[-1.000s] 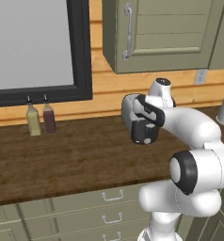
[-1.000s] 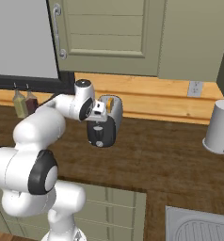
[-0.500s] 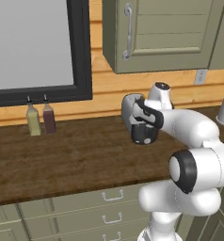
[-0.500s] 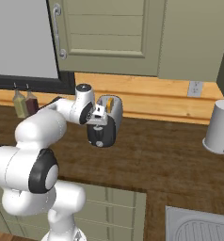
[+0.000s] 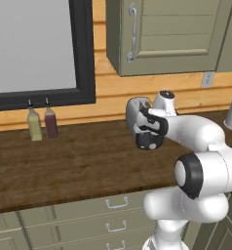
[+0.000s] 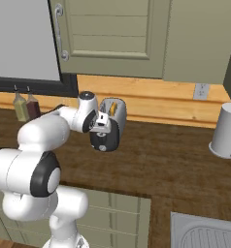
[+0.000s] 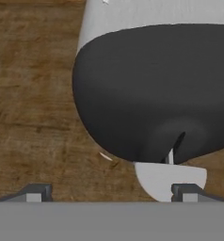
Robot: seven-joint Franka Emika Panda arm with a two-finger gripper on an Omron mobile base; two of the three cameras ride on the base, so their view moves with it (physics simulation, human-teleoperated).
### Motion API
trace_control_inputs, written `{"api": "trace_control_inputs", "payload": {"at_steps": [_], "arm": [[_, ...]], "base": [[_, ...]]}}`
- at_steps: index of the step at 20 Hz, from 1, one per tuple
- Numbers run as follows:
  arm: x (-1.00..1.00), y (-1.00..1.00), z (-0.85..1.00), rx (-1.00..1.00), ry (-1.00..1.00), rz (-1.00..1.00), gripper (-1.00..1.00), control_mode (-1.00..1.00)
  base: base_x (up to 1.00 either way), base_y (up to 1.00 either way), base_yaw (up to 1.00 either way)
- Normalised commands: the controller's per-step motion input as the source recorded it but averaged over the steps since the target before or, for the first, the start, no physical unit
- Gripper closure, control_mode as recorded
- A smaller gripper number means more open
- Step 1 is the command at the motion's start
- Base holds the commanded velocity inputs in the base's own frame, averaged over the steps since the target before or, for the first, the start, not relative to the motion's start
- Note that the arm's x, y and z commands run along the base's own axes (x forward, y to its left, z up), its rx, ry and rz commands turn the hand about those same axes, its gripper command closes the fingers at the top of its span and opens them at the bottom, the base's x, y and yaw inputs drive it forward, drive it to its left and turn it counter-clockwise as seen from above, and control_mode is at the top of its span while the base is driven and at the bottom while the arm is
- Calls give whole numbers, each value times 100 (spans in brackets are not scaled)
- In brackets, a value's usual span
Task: Start the toaster. Once the lever pops up, take the bread to the plate on the dining counter.
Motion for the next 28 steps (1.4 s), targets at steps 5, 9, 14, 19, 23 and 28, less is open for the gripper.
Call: {"api": "trace_control_inputs", "payload": {"at_steps": [5, 9, 14, 19, 23, 28], "arm": [[0, 0, -23, 0, 0, 0, -100, -100], [0, 0, -24, 0, 0, 0, -100, -100], [0, 0, -20, 0, 0, 0, -100, -100], [0, 0, -19, 0, 0, 0, -100, -100], [0, 0, -7, 0, 0, 0, -100, -100], [0, 0, -1, 0, 0, 0, -100, -100]], "base": [[0, 0, 0], [0, 0, 0], [0, 0, 0], [0, 0, 0], [0, 0, 0], [0, 0, 0]]}}
